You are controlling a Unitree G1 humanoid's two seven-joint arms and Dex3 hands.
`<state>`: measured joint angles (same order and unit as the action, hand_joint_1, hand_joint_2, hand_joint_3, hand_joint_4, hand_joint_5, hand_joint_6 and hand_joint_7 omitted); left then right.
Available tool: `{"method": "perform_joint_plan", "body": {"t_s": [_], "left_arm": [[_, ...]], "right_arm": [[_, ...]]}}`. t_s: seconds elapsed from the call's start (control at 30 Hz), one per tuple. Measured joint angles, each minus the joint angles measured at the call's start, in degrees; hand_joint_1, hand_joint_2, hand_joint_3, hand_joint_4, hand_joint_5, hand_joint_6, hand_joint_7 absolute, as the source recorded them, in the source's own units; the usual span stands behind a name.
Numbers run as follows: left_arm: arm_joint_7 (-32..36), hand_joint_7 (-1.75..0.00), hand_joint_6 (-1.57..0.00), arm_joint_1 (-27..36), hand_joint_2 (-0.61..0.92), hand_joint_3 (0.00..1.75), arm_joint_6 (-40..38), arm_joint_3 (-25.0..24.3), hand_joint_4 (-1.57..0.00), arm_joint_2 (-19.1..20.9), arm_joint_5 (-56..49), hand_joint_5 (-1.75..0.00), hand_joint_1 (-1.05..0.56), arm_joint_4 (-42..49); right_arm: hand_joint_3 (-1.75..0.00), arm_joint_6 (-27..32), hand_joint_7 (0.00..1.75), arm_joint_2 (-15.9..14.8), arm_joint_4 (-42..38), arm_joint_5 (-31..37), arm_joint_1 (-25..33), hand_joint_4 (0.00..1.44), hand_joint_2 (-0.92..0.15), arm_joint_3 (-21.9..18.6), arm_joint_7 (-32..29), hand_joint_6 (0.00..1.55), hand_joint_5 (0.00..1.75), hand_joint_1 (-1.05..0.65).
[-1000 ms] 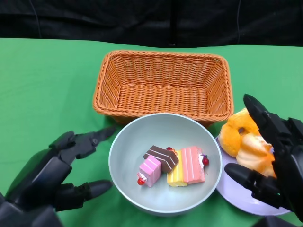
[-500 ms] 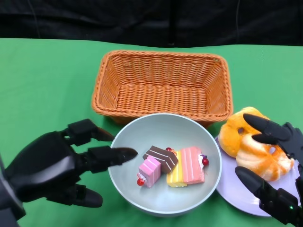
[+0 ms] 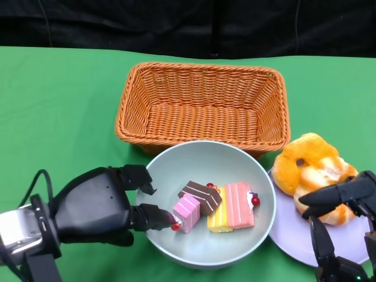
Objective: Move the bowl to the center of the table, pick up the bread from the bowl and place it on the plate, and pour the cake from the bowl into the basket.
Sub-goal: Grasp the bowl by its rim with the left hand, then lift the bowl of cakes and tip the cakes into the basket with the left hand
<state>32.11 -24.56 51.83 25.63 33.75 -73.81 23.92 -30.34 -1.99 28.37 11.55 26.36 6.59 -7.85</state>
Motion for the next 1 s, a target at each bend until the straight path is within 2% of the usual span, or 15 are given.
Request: {"method": "perform_joint_plan", "body": {"t_s": [0.13, 0.3, 0.4, 0.43, 0.47, 0.53, 0.57, 0.6, 0.67, 0.8, 0.93, 1.0], "left_arm": [[7.93, -0.06, -0.9, -5.4, 0.83, 0.02, -3.9, 7.58, -0.46, -0.42, -5.73, -1.01, -0.45, 6.21], [18.55, -0.06, -0.9, -11.59, 0.82, 0.0, -9.95, 17.7, -0.55, -3.5, -10.88, -1.04, -0.39, 17.85], [26.66, -0.1, -0.98, -13.93, 0.82, 0.0, -12.05, 22.62, -0.62, -6.72, -11.51, -1.08, -0.37, 25.53], [29.35, -0.16, -1.07, -14.81, 0.81, 0.0, -12.95, 24.38, -0.67, -7.66, -11.82, -1.16, -0.38, 27.75], [32.01, -0.4, -1.04, -15.73, 0.81, 0.0, -13.66, 26.03, -0.67, -8.46, -12.12, -1.34, -0.38, 29.66], [37.94, -1.22, -0.79, -17.38, 0.84, 0.02, -14.76, 29.22, -0.7, -9.95, -12.88, -1.65, -0.37, 32.96], [40.74, -1.47, -0.74, -17.92, 0.88, 0.05, -15.1, 30.63, -0.8, -10.59, -13.15, -1.7, -0.35, 33.96], [43.29, -1.61, -0.72, -18.2, 0.9, 0.07, -15.4, 31.8, -0.86, -11.21, -13.22, -1.72, -0.34, 34.56], [46.49, -1.72, -0.71, -18.4, 0.89, 0.12, -15.58, 33.76, -0.94, -12.14, -13.28, -1.74, -0.31, 35.48], [49.73, -1.74, -0.74, -18.4, 0.87, 0.12, -15.36, 35.44, -0.99, -11.94, -12.95, -1.75, -0.31, 34.25], [49.44, -1.75, -0.73, -18.48, 0.87, 0.12, -13.19, 34.98, -0.99, -8.01, -10.34, -1.75, -0.28, 26.84], [46.19, -1.75, -0.73, -18.34, 0.85, 0.12, -10.97, 33.74, -0.98, -5.1, -7.99, -1.75, -0.29, 22.48]], "right_arm": [[-1.12, -0.35, 1.36, 0.6, -0.34, 0.22, 0.16, 0.56, -0.51, -0.31, -0.01, 0.51, 1.61, -0.11], [-1.13, -0.46, 1.37, 1.75, -0.33, 0.2, 0.27, 0.56, -0.5, -0.37, 0.0, 0.5, 1.61, -0.1], [-1.14, -0.45, 1.37, 2.3, -0.34, 0.21, 0.42, 0.56, -0.49, -0.39, 0.0, 0.5, 1.61, -0.1], [-1.14, -0.45, 1.37, 2.37, -0.34, 0.23, 0.4, 0.56, -0.49, -0.43, 0.02, 0.5, 1.61, -0.1], [-1.15, -0.45, 1.37, 2.4, -0.34, 0.23, 0.39, 0.56, -0.49, -0.45, 0.02, 0.49, 1.61, -0.1], [-1.15, -0.45, 1.37, 2.49, -0.34, 0.24, 0.45, 0.56, -0.49, -0.51, 0.03, 0.49, 1.61, -0.1], [-1.15, -0.45, 1.37, 2.55, -0.34, 0.25, 0.45, 0.56, -0.49, -0.5, 0.03, 0.5, 1.61, -0.1], [-1.14, -0.45, 1.37, 2.62, -0.34, 0.27, 0.49, 0.56, -0.49, -0.51, 0.02, 0.5, 1.61, -0.1], [-1.14, -0.45, 1.37, 2.77, -0.35, 0.32, 0.56, 0.56, -0.49, -0.52, 0.02, 0.5, 1.6, -0.1], [-1.14, -0.46, 1.36, 3.12, -0.36, 0.52, 0.79, 0.57, -0.49, -0.74, -0.06, 0.51, 1.6, -0.09], [-1.14, -0.47, 1.36, 3.86, -0.4, 0.69, 0.92, 0.58, -0.49, -0.86, -0.48, 0.51, 1.59, -0.1], [-1.14, -0.5, 1.36, 4.17, -0.49, 0.77, 1.03, 0.58, -0.49, -0.92, -0.64, 0.52, 1.59, -0.1]]}}
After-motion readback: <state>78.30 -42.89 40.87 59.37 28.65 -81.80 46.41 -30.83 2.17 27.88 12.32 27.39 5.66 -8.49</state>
